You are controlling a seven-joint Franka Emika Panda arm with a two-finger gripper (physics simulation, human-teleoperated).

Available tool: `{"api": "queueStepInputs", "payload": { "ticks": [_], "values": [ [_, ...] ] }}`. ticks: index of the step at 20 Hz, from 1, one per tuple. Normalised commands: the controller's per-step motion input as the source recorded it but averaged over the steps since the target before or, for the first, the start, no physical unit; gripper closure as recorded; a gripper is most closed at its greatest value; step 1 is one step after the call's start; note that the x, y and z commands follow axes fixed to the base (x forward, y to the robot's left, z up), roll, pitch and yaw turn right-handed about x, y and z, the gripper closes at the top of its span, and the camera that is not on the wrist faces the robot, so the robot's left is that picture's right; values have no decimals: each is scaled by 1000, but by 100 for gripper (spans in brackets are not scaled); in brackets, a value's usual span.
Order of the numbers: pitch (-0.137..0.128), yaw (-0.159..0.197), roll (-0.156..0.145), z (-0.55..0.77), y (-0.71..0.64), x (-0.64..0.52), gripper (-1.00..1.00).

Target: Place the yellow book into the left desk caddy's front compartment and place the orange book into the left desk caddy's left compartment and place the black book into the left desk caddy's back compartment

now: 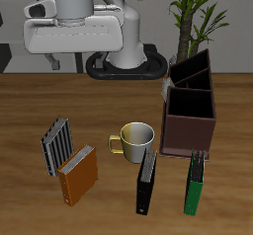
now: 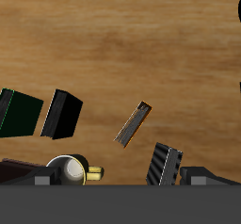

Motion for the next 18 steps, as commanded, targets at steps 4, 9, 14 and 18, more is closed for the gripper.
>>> {"api": "queueStepInputs", "payload": {
  "ticks": [4,9,14,18],
  "values": [
    [-39,-93,-67,-153,-178,209,-100],
    [-25,-95,-64,-339,-259,161,-100],
    [-8,-60,-8,-297,11,73,-100],
    [-45,-59,-14,-390,45,59,-100]
  ]
}}
